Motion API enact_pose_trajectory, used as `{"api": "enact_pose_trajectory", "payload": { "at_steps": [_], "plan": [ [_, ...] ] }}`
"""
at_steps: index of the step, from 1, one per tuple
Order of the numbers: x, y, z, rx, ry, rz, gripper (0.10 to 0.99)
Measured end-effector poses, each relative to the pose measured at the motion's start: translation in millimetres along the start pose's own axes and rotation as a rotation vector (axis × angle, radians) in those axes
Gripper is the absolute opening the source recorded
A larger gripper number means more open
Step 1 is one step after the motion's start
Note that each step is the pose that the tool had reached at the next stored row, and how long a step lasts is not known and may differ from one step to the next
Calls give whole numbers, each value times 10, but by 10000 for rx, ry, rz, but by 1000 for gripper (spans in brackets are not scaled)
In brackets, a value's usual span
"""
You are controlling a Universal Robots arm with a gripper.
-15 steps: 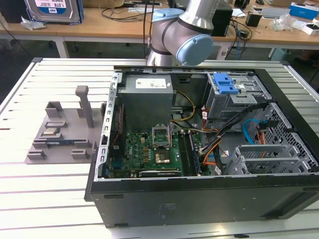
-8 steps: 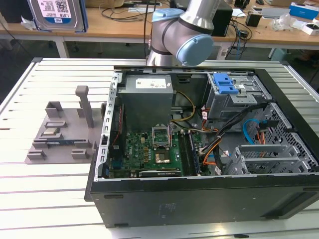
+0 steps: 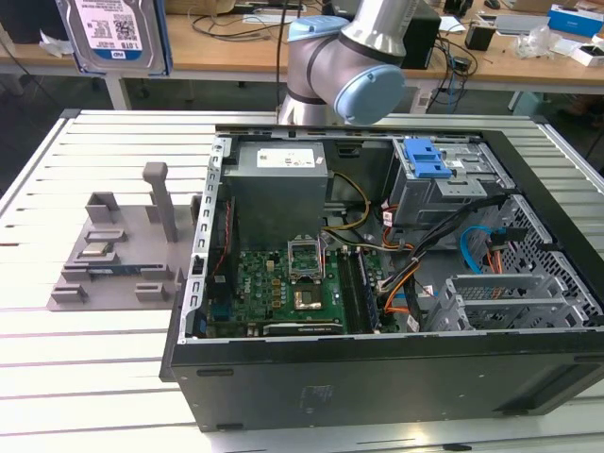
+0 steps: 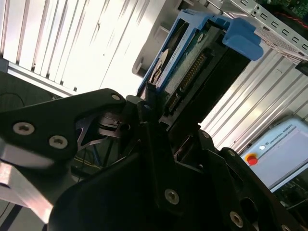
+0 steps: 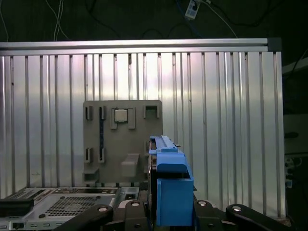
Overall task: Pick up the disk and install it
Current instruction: 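Pick up the disk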
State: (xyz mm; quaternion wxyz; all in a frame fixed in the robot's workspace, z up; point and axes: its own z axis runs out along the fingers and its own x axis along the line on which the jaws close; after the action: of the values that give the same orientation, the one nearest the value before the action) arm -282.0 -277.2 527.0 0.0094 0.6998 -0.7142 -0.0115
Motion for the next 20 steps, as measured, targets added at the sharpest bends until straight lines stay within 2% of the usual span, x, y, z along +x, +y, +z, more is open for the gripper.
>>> {"api": "enact_pose_trajectory", "payload": {
  "at_steps": [4,7,9,11,13,15,17,20],
  "plan": [
    [0,-21,89,-3,0,0,365],
    [0,-43,192,-6,0,1,365],
    [0,-49,231,-6,0,0,365],
    [8,-62,311,-5,0,0,365],
    [21,-67,347,-6,0,0,365],
    [45,-76,416,-8,1,0,365],
    [72,-80,447,-7,1,1,365],
    [211,-84,460,-7,1,-1,365]
  ]
}}
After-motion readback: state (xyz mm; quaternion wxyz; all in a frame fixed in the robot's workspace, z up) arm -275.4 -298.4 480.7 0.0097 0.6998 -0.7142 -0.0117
